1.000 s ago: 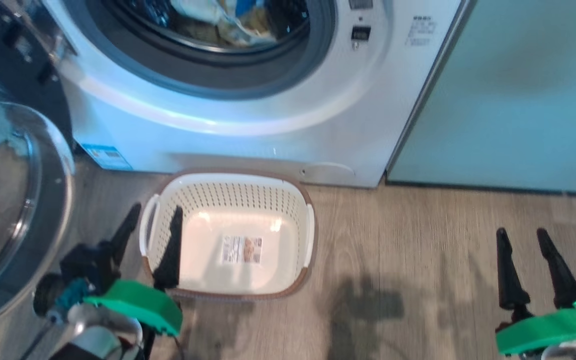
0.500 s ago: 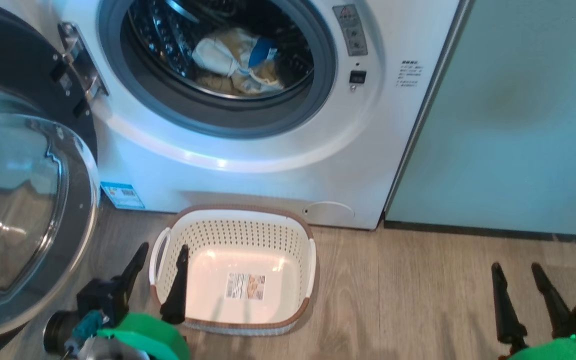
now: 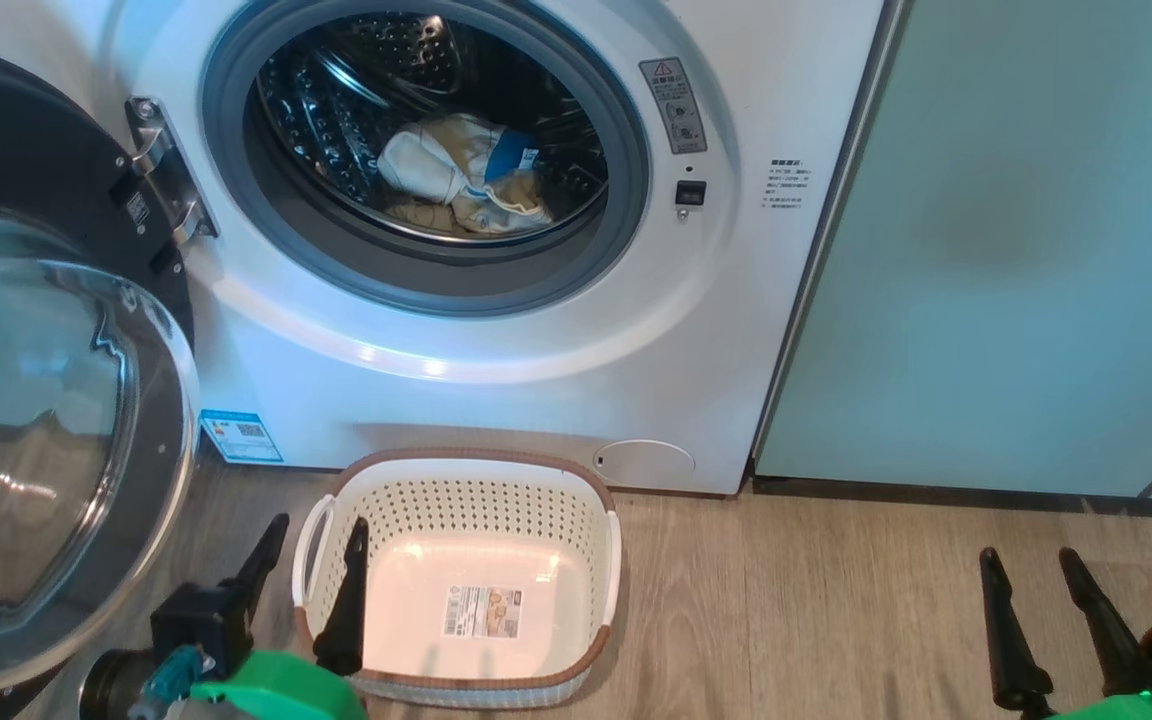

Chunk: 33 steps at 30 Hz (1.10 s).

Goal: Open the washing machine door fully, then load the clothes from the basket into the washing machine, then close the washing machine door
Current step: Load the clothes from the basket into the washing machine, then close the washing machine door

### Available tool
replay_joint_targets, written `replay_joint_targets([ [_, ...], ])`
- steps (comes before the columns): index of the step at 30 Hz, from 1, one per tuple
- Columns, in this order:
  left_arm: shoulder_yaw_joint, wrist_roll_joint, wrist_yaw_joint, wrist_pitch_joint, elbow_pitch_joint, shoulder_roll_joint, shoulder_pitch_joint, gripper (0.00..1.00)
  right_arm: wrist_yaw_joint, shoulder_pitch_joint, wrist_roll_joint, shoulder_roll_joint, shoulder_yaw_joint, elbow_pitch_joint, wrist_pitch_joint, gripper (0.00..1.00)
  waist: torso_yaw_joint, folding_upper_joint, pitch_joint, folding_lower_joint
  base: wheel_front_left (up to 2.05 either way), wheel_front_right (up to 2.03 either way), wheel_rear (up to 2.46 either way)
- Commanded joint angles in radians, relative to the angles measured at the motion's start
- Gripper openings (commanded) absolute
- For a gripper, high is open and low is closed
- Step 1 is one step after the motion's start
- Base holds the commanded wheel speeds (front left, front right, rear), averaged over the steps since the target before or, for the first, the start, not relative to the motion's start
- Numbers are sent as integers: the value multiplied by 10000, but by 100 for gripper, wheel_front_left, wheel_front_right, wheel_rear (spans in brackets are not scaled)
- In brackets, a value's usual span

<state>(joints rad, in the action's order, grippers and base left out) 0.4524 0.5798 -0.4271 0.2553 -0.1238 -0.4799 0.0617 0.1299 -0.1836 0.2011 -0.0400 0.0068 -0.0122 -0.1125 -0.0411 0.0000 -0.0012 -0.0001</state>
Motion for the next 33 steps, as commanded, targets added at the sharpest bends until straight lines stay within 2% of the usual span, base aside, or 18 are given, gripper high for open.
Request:
replay_joint_targets([
  [1, -520, -73, -785, 64, -306, -144, -331, 100, 8, 148, -87, -164, 203, -401, 32, 100, -3, 0, -3, 1, 0, 0, 0],
  [22, -418, -187, -862, 21, -159, -220, -411, 100, 8, 187, -78, -136, 294, -338, 0, 100, 8, 0, -88, 1, -4, 4, 0],
  [33, -379, -241, -914, -18, -108, -243, -480, 100, 8, 215, -84, -128, 289, -342, -9, 100, 29, 0, -73, 1, -124, 124, 0],
])
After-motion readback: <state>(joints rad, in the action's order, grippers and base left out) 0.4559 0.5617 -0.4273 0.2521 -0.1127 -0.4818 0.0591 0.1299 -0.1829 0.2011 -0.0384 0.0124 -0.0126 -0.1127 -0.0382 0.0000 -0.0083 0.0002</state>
